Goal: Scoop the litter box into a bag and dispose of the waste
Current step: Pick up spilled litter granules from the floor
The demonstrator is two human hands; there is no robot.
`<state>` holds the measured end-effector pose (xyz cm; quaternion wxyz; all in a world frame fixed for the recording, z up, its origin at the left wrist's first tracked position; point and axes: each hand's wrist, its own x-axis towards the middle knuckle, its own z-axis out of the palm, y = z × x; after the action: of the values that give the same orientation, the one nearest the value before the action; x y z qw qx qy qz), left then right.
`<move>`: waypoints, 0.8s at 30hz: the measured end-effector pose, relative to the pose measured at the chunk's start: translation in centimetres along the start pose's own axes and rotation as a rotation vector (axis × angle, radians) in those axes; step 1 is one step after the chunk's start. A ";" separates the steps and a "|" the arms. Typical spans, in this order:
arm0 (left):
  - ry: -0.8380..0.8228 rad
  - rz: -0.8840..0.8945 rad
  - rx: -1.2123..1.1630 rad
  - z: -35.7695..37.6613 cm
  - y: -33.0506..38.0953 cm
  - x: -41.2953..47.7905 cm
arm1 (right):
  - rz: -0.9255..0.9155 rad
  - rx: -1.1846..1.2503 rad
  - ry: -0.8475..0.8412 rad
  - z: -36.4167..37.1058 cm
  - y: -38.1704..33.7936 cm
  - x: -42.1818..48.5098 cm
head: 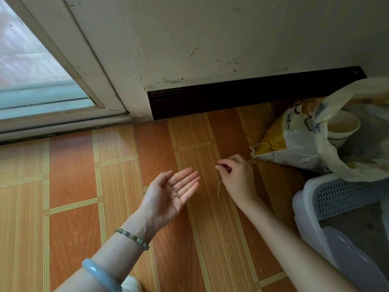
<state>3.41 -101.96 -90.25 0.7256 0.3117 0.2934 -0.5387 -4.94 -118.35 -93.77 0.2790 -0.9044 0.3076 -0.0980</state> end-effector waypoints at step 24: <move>-0.044 -0.019 0.025 0.8 -0.6 0.9 | 0.112 0.303 0.046 -2.8 -2.4 -2.1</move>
<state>3.11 -103.30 -90.49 0.7230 0.3059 0.2733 -0.5558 -6.39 -116.76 -90.16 0.4099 -0.8309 0.3456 -0.1484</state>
